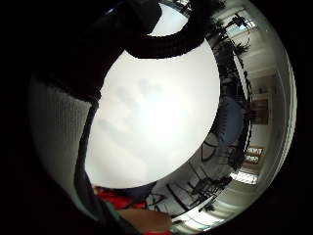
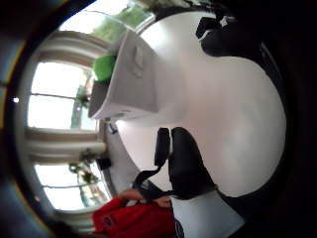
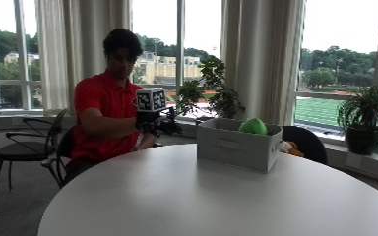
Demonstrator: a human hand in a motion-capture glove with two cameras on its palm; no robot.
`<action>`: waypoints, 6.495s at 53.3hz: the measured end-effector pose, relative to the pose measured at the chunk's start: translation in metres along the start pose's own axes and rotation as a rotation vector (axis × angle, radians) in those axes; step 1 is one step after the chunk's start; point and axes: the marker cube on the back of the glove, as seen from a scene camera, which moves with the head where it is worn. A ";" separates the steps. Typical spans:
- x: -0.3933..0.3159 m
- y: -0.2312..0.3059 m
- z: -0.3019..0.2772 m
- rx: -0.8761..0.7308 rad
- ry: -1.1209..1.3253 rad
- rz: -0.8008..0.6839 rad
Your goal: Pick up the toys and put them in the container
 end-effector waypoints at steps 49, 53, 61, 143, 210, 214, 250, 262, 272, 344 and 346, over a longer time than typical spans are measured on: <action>-0.006 0.007 -0.007 0.006 -0.036 0.027; 0.000 0.004 -0.008 0.020 -0.007 0.004; -0.005 0.005 -0.010 0.014 -0.031 0.023; -0.010 0.005 -0.002 -0.016 -0.049 0.032; -0.009 -0.001 0.003 -0.018 -0.062 0.047; -0.009 -0.002 0.002 -0.011 -0.059 0.045; -0.007 0.001 0.001 -0.011 -0.050 0.046; -0.009 0.004 0.000 -0.013 -0.051 0.034; -0.009 0.005 -0.001 -0.008 -0.049 0.029; -0.010 0.002 0.006 -0.022 -0.059 0.033; -0.009 0.002 0.006 -0.023 -0.059 0.032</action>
